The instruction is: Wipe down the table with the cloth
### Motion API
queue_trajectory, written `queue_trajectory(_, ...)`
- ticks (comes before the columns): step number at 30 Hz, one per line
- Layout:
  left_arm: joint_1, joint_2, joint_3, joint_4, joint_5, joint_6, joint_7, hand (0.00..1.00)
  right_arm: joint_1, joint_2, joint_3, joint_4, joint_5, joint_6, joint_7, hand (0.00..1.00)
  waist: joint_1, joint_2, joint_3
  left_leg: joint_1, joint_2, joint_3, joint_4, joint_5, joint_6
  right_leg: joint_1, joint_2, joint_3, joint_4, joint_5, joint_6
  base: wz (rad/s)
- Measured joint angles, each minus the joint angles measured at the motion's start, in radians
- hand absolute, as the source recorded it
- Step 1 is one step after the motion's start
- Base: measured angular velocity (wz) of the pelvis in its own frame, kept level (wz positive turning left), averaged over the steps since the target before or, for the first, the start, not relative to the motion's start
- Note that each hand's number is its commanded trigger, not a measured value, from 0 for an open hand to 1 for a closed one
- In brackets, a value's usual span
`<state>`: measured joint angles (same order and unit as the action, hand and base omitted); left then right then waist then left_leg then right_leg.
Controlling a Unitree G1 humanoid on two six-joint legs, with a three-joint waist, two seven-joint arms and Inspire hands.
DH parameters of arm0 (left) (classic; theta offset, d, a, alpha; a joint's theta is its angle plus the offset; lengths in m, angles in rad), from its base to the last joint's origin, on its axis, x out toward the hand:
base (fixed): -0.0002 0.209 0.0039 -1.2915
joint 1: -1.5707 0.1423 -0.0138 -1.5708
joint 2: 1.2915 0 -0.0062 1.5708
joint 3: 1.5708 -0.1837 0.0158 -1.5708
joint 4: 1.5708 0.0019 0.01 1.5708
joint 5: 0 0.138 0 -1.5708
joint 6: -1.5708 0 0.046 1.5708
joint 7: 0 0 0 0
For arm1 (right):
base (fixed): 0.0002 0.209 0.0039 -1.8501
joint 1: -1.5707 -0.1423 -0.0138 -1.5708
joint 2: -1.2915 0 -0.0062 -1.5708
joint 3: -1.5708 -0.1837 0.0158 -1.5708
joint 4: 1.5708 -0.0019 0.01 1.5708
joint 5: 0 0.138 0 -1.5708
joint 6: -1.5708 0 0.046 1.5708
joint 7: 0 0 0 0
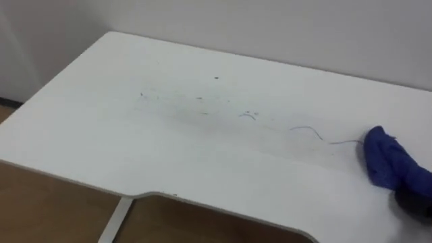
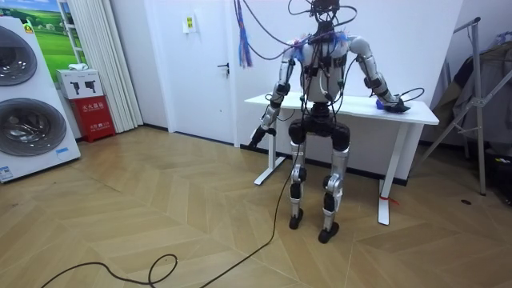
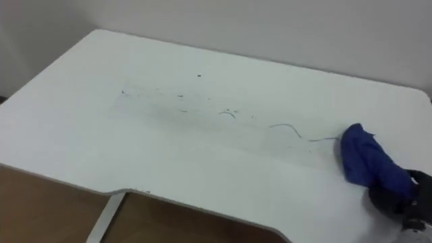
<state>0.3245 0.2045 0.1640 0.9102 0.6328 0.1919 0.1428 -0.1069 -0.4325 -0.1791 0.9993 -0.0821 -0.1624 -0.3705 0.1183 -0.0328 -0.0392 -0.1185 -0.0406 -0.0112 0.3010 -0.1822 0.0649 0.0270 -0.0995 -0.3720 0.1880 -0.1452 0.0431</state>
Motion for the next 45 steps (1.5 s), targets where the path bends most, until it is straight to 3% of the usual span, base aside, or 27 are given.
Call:
queue_trajectory(2,-0.031,-0.006,-0.055,0.034,-0.017,0.008,0.000,0.00,-0.078,-0.002,0.008,0.030,0.000,0.033,-0.002,1.00,0.010,0.010,0.0049,-0.036,0.013,0.018,0.009,0.008,-0.002,-0.040,0.010,0.010,-0.001,0.025,-0.007,-0.45)
queue_trajectory(4,-0.050,-0.016,-0.120,0.047,-0.034,0.011,0.002,0.00,-0.174,-0.002,0.041,0.069,0.003,0.082,-0.017,1.00,0.052,0.015,0.0084,-0.071,0.022,0.043,0.009,0.015,-0.003,-0.089,0.016,0.022,0.002,0.049,-0.023,-0.91)
queue_trajectory(6,-0.094,-0.033,-0.184,0.101,-0.053,0.004,0.001,0.00,-0.346,0.001,0.093,0.131,0.002,0.139,-0.028,1.00,0.116,0.030,0.0314,-0.115,0.018,0.028,0.010,0.026,0.002,-0.162,0.035,0.013,0.008,0.093,-0.053,-1.32)
queue_trajectory(7,-0.101,-0.036,-0.199,0.107,-0.059,0.005,0.001,0.00,-0.387,0.003,0.111,0.138,0.001,0.149,-0.028,1.00,0.128,0.034,0.0362,-0.128,0.013,0.014,0.010,0.028,0.002,-0.181,0.038,0.012,0.010,0.097,-0.059,-1.17)
queue_trajectory(9,-0.120,-0.035,-0.236,0.111,-0.106,0.004,0.001,0.00,-0.531,0.021,0.171,0.140,-0.031,0.186,-0.034,1.00,0.140,0.054,0.0669,-0.179,-0.013,-0.064,0.011,0.040,-0.010,-0.221,0.055,0.012,0.012,0.099,-0.065,-0.65)
queue_trajectory(10,-0.125,-0.033,-0.241,0.110,-0.117,0.005,0.001,0.00,-0.558,0.024,0.185,0.140,-0.037,0.188,-0.036,1.00,0.141,0.060,0.0754,-0.187,-0.016,-0.081,0.011,0.045,-0.017,-0.227,0.056,0.011,0.010,0.097,-0.067,-0.23)
queue_trajectory(11,-0.134,-0.030,-0.247,0.107,-0.131,0.006,0.000,0.00,-0.599,0.022,0.220,0.139,-0.038,0.191,-0.036,1.00,0.156,0.056,0.0868,-0.193,-0.024,-0.099,0.005,0.057,-0.026,-0.245,0.054,0.010,0.014,0.074,-0.096,-0.13)
queue_trajectory(13,-0.136,-0.025,-0.247,0.097,-0.145,0.011,-0.003,0.00,-0.625,0.009,0.260,0.139,-0.031,0.199,-0.032,1.00,0.182,0.053,0.0877,-0.200,-0.018,-0.098,-0.021,0.090,-0.037,-0.266,0.044,-0.037,0.021,0.059,-0.113,-0.04)
queue_trajectory(14,-0.130,-0.020,-0.248,0.091,-0.159,0.011,-0.003,0.00,-0.630,0.000,0.282,0.136,-0.028,0.197,-0.026,1.00,0.190,0.044,0.0876,-0.202,-0.003,-0.088,-0.039,0.106,-0.047,-0.271,0.038,-0.079,0.023,0.052,-0.124,0.21)
queue_trajectory(16,-0.110,-0.013,-0.246,0.091,-0.172,0.019,-0.004,0.00,-0.617,-0.007,0.301,0.133,-0.008,0.197,0.005,1.00,0.182,0.023,0.0770,-0.200,0.017,-0.061,-0.048,0.118,-0.064,-0.267,0.029,-0.131,0.040,0.036,-0.140,0.42)
queue_trajectory(18,-0.091,-0.002,-0.243,0.089,-0.173,0.021,-0.004,0.00,-0.526,-0.038,0.307,0.136,0.016,0.176,0.045,1.00,0.160,0.003,0.0679,-0.170,0.032,-0.030,-0.030,0.131,-0.073,-0.215,0.030,-0.173,0.050,0.003,-0.134,0.75)
queue_trajectory(20,-0.059,0.006,-0.243,0.076,-0.169,0.019,0.005,0.00,-0.440,-0.038,0.301,0.139,0.016,0.160,0.044,1.00,0.150,-0.004,0.0625,-0.124,0.033,-0.021,-0.029,0.128,-0.071,-0.145,0.029,-0.214,0.029,-0.014,-0.125,0.78)
queue_trajectory(21,-0.033,0.006,-0.234,0.070,-0.163,0.017,0.008,0.00,-0.372,-0.033,0.278,0.139,0.015,0.130,0.043,1.00,0.130,-0.010,0.0584,-0.087,0.029,-0.005,-0.030,0.124,-0.065,-0.091,0.029,-0.239,0.013,-0.024,-0.113,0.84)
queue_trajectory(22,-0.021,0.006,-0.225,0.072,-0.156,0.011,0.009,0.00,-0.333,-0.030,0.260,0.139,0.015,0.111,0.043,1.00,0.124,-0.014,0.0554,-0.066,0.027,0.006,-0.032,0.122,-0.061,-0.068,0.028,-0.238,0.011,-0.032,-0.107,0.82)
queue_trajectory(24,0.029,0.002,-0.159,0.068,-0.118,-0.005,0.015,0.00,-0.182,-0.006,0.169,0.138,0.016,0.040,0.034,1.00,0.087,-0.040,0.0304,0.002,0.010,0.018,-0.047,0.106,-0.045,0.015,0.027,-0.235,-0.004,-0.053,-0.085,0.74)
queue_trajectory(27,0.062,-0.002,-0.053,0.068,-0.070,-0.013,0.022,0.00,-0.042,0.001,0.063,0.134,0.017,-0.012,0.032,1.00,0.054,-0.062,0.0100,0.055,0.002,0.038,-0.060,0.072,-0.019,0.069,0.028,-0.187,-0.004,-0.069,-0.073,0.50)
queue_trajectory(30,0.068,-0.004,-0.004,0.051,-0.069,-0.003,0.038,0.00,0.032,-0.011,0.018,0.121,0.032,-0.037,0.015,1.00,0.037,-0.058,0.0026,0.068,-0.009,0.044,-0.057,0.043,-0.005,0.079,0.025,-0.141,-0.002,-0.072,-0.060,0.01)
queue_trajectory(31,0.068,-0.004,0.000,0.051,-0.069,-0.003,0.045,0.00,0.033,-0.013,0.017,0.121,0.033,-0.037,0.012,1.00,0.030,-0.056,0.0012,0.069,-0.010,0.049,-0.057,0.040,-0.001,0.079,0.024,-0.136,-0.003,-0.071,-0.058,-0.16)
queue_trajectory(33,0.049,-0.002,0.008,0.054,-0.072,-0.003,0.049,0.00,0.034,-0.021,0.021,0.121,0.032,-0.037,0.002,1.00,0.007,-0.043,-0.0064,0.071,-0.016,0.054,-0.044,0.032,0.016,0.079,0.026,-0.082,-0.004,-0.058,-0.045,-0.10)
queue_trajectory(35,0.013,-0.002,0.003,0.073,-0.086,-0.006,0.058,0.00,0.033,-0.032,0.030,0.121,0.032,-0.037,-0.009,1.00,0.006,-0.030,-0.0130,0.062,-0.020,0.054,-0.036,0.025,0.026,0.071,0.025,-0.065,0.000,-0.053,-0.039,-0.04)
queue_trajectory(37,-0.030,-0.006,-0.021,0.090,-0.106,-0.009,0.072,0.00,-0.001,-0.029,0.031,0.115,0.022,-0.015,-0.018,1.00,0.018,-0.014,-0.0103,0.051,-0.017,0.064,-0.036,0.023,0.029,0.052,0.032,-0.032,0.000,-0.033,-0.039,-0.33)
queue_trajectory(40,-0.101,-0.014,-0.081,0.142,-0.153,-0.011,0.076,0.00,-0.144,-0.016,0.050,0.116,-0.041,0.072,-0.028,1.00,0.030,0.009,0.0024,0.019,0.000,0.121,-0.044,0.027,0.035,-0.003,0.045,0.025,0.005,-0.004,-0.042,-0.73)
queue_trajectory(41,-0.128,-0.017,-0.121,0.166,-0.169,-0.010,0.081,0.00,-0.223,-0.012,0.089,0.118,-0.056,0.121,-0.036,1.00,0.051,0.016,0.0093,0.000,0.009,0.158,-0.047,0.029,0.032,-0.045,0.046,0.056,0.024,0.004,-0.050,-1.30)
queue_trajectory(42,-0.148,-0.022,-0.148,0.171,-0.169,-0.010,0.082,0.00,-0.304,-0.004,0.139,0.121,-0.082,0.178,-0.043,1.00,0.094,0.022,0.0219,-0.020,0.010,0.160,-0.048,0.035,0.035,-0.084,0.052,0.066,0.037,0.020,-0.059,-1.54)
queue_trajectory(43,-0.154,-0.024,-0.157,0.173,-0.169,-0.011,0.080,0.00,-0.347,0.003,0.171,0.120,-0.096,0.199,-0.042,1.00,0.118,0.024,0.0305,-0.030,0.009,0.153,-0.046,0.037,0.036,-0.101,0.055,0.065,0.036,0.033,-0.063,-1.60)
queue_trajectory(44,-0.162,-0.023,-0.160,0.176,-0.169,-0.011,0.079,0.00,-0.439,0.043,0.224,0.120,-0.157,0.226,-0.039,1.00,0.138,0.031,0.0546,-0.052,0.005,0.117,-0.036,0.040,0.035,-0.121,0.065,0.049,0.030,0.055,-0.072,-1.17)
queue_trajectory(45,-0.170,-0.019,-0.159,0.187,-0.167,-0.009,0.075,0.00,-0.504,0.094,0.267,0.112,-0.223,0.234,-0.032,1.00,0.139,0.030,0.0578,-0.087,-0.012,0.049,-0.024,0.042,0.036,-0.132,0.077,0.030,0.018,0.057,-0.074,-0.84)
